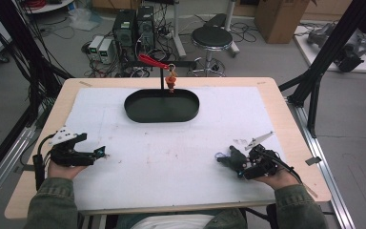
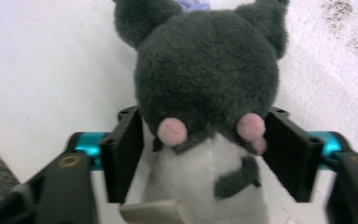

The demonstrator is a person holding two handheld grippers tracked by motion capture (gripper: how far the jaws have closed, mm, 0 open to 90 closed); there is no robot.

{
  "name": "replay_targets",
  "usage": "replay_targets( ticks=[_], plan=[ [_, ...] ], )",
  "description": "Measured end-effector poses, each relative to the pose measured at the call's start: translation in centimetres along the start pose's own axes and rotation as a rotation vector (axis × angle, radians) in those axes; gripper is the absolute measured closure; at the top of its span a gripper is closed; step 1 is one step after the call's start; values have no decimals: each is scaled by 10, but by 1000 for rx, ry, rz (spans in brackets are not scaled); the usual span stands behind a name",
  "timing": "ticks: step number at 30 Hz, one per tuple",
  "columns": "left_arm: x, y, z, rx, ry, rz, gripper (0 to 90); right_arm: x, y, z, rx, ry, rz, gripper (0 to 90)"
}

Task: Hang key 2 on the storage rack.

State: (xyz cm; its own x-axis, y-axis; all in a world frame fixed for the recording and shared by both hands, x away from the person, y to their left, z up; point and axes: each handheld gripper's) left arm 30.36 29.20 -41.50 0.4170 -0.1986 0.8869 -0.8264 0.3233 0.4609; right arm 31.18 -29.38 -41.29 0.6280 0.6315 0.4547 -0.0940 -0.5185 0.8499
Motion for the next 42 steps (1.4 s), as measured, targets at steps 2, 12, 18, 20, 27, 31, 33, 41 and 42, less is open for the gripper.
replay_targets(
  ticks=[2,12,18,20,27,31,33,41,42],
  plan=[
    [0,0,0,-1,-1,-1,65,1,1,0,-2,-13,3,369],
    [0,-1,0,-6,-3,-4,65,12,19,-9,25,9,79,403],
    [0,-1,0,-5,-3,-1,65,23,32,-12,36,-1,118,403],
    [0,-1,0,-5,-3,-2,65,27,35,-12,41,2,115,403],
    [0,-1,0,-8,0,-5,65,43,46,-11,46,-26,135,403],
    [0,-1,0,-8,0,-6,65,54,51,-10,63,-36,136,403],
    [0,-1,0,-8,0,-5,65,60,53,-10,69,-37,134,405],
    [0,-2,-1,-11,-4,-4,65,84,61,-8,81,-39,140,409],
    [0,-2,-1,-10,-2,-4,65,87,61,-8,83,-42,140,409]
  ],
)
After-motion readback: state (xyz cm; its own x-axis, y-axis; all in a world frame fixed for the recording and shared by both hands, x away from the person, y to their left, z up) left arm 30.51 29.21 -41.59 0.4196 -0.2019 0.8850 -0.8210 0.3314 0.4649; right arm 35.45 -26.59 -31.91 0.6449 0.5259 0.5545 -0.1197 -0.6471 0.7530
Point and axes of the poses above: each handheld gripper's, and its own axes: y roughly backward along the jaws, x roughly out of its top, z roughly to its right, and after that the axes turned 13 degrees about x, right-handed
